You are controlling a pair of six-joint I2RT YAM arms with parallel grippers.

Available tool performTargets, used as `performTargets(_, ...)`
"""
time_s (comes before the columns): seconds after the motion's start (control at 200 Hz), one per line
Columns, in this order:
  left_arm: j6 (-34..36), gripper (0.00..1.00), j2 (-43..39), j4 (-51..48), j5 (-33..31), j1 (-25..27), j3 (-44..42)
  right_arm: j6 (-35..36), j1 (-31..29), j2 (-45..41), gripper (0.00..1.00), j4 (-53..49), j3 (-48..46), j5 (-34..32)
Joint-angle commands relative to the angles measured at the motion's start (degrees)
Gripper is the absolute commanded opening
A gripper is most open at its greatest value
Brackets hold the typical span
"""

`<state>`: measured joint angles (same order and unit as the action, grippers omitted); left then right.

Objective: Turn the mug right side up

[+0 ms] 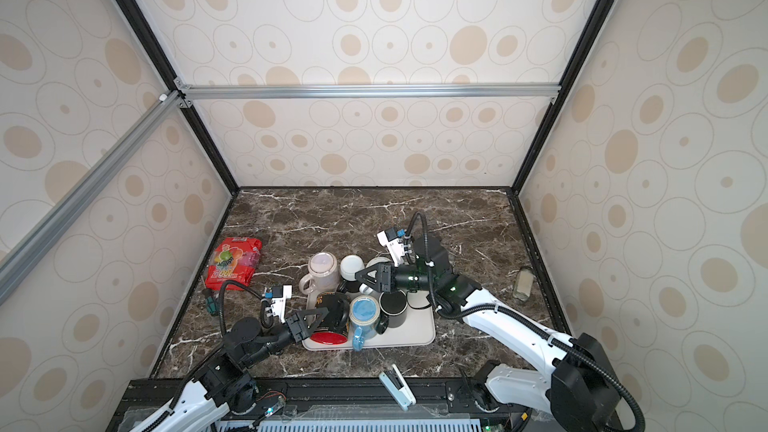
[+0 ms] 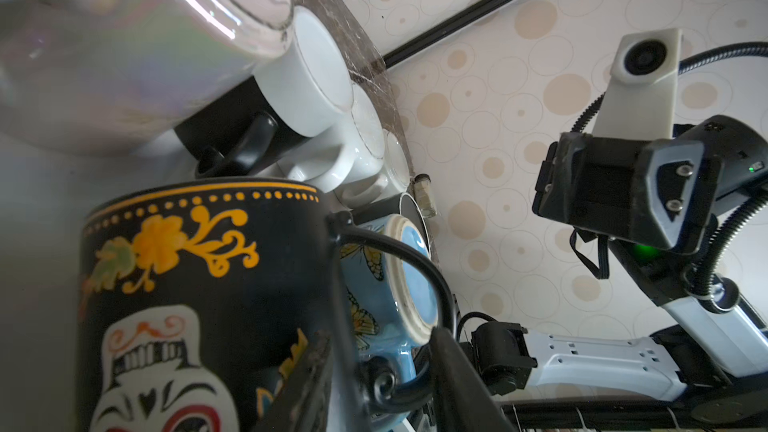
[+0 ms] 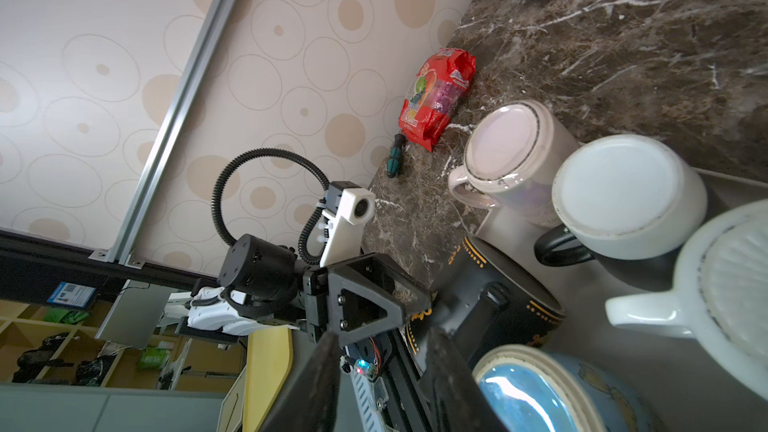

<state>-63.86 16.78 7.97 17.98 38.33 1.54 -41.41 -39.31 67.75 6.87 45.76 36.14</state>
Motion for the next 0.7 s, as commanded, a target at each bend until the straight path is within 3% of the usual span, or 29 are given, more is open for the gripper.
performTargets(0.0,4.6,0.45,1.7,-10.0,-4.9,0.0,5.7,3.2,-0.4,0.7,0.37,-11.7,5.3,-3.4)
performTargets(0.205,11.9,0.58,11.5,-21.8,-13.1,0.0,19.8,4.4,-3.0,2.4,0.38,-29.2,11.1,-11.3)
performTargets(0.395,14.4,0.63,19.9,-22.7,-14.2,-0.1,27.0,5.2,-7.3,7.1,0.39,-33.8,14.3,-14.0)
performTargets(0.695,16.4,0.69,18.3,-28.5,-17.6,-0.5,30.2,7.0,-11.7,19.4,0.41,-44.2,25.8,-13.3)
